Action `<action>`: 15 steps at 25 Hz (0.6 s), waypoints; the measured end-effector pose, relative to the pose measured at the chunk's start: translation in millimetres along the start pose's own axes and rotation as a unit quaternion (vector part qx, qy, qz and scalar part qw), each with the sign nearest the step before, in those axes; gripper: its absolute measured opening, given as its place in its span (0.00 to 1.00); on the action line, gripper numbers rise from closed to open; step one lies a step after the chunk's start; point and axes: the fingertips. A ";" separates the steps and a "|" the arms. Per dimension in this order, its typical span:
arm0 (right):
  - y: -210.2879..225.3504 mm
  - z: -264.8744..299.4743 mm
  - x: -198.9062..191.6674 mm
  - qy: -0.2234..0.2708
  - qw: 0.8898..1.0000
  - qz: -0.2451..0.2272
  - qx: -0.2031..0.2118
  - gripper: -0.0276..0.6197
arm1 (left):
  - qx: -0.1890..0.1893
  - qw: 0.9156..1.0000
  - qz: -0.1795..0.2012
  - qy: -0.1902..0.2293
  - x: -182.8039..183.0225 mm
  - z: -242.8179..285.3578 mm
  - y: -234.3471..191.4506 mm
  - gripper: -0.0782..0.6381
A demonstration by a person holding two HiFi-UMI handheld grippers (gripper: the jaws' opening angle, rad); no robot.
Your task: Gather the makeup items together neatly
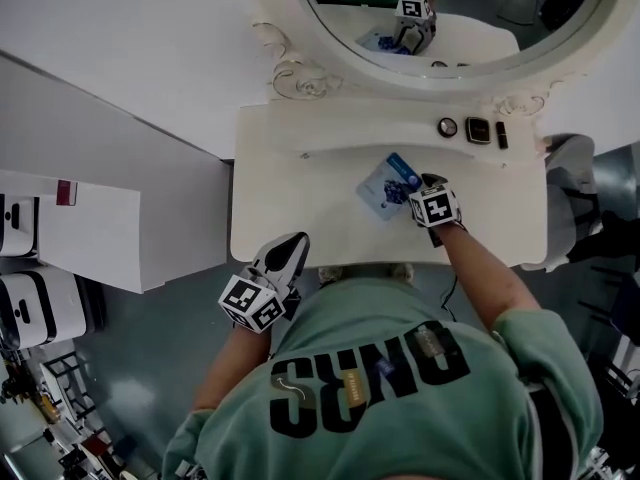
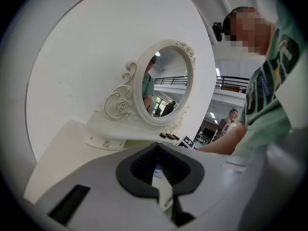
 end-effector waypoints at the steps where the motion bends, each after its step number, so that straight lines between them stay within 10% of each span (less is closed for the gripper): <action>1: -3.0 0.4 0.3 -0.006 1.000 -0.005 0.000 0.36 | -0.002 1.000 0.000 0.000 0.1 0.4 0.4 0.12; 7: -24.7 2.1 -0.4 -0.018 0.999 -0.038 0.018 0.08 | -0.014 1.000 0.008 0.002 6.3 4.5 6.0 0.12; 15: -32.1 -58.1 52.7 0.068 0.992 -0.062 0.083 0.05 | -0.014 1.000 0.017 0.012 15.8 4.1 12.6 0.12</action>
Point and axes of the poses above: the fingertips, and each gripper's own axes: z forward along the fingers, y to its right, x out of its top, and after that the axes turned 3 degrees about x, right-handed
